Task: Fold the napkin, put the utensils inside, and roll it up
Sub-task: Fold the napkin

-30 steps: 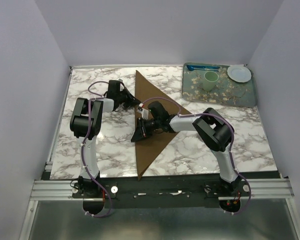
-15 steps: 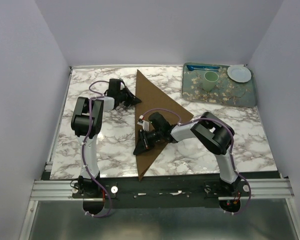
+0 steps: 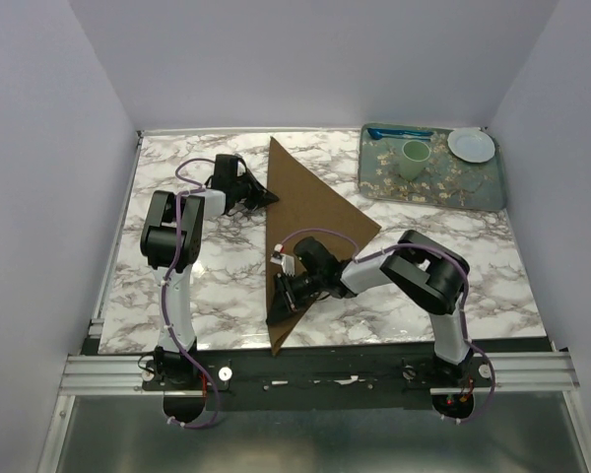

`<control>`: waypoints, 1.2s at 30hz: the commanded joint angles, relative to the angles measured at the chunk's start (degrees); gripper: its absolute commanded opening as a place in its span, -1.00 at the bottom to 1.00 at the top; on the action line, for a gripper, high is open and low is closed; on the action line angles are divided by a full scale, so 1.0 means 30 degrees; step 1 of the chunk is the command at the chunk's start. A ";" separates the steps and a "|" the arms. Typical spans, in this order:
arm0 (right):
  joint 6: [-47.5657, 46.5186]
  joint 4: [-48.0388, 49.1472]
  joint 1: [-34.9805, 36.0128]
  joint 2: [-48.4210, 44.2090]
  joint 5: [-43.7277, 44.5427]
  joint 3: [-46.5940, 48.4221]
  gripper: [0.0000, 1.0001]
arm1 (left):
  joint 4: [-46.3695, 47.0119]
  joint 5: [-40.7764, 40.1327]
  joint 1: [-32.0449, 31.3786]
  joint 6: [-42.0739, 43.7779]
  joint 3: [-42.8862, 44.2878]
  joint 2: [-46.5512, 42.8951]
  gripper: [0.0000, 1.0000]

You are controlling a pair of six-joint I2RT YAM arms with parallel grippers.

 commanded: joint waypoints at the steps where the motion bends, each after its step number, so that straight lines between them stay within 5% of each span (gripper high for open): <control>1: 0.0634 0.1645 0.0910 0.0332 -0.0216 -0.0621 -0.44 | -0.1746 -0.1178 0.0170 0.0535 -0.0052 0.1096 -1.00; 10: -0.1298 -0.2156 0.1526 -0.1836 0.0984 0.0051 -0.46 | -0.1805 -0.1265 0.0170 0.0594 -0.0022 0.1096 -1.00; 22: -0.1473 -0.1454 0.2141 -0.2068 -0.0043 -0.2524 -0.48 | -0.2069 -0.1353 0.0170 0.0770 0.0154 0.1096 -1.00; 36: -0.2558 -0.3244 0.2433 -0.1897 0.0019 -0.0798 -0.48 | -0.2450 -0.1441 0.0170 0.0946 0.0563 0.1271 -1.00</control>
